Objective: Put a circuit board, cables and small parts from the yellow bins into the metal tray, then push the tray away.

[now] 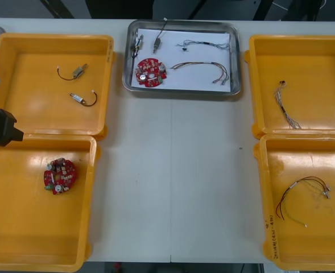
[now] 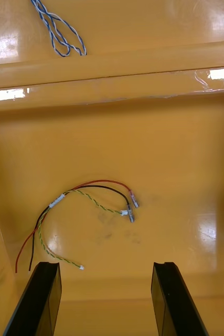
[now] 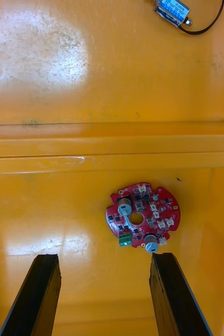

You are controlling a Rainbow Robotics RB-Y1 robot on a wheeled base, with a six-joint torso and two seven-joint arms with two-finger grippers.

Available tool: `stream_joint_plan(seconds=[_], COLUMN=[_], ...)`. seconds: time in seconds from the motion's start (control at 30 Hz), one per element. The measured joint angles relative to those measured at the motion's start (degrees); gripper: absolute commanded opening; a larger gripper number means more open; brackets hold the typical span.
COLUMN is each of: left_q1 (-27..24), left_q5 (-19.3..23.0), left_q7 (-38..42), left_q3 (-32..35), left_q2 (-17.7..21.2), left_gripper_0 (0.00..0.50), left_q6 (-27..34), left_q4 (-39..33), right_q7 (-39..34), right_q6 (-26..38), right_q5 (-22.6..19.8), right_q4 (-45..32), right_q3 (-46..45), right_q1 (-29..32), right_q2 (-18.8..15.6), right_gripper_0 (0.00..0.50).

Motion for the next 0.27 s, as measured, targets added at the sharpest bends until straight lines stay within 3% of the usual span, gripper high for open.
stream_joint_plan(seconds=[0.27], left_q1=[0.0], left_q5=[0.0], left_q7=[0.0], left_q3=[0.0], left_q2=[0.0], left_gripper_0=[0.500], left_q6=[0.0], left_q4=[0.0], right_q7=[0.0], right_q6=[0.0], right_q5=[0.0], right_q4=[-0.1], right_q3=[0.0], right_q1=[0.0], right_q2=[0.0], right_gripper_0=[0.500])
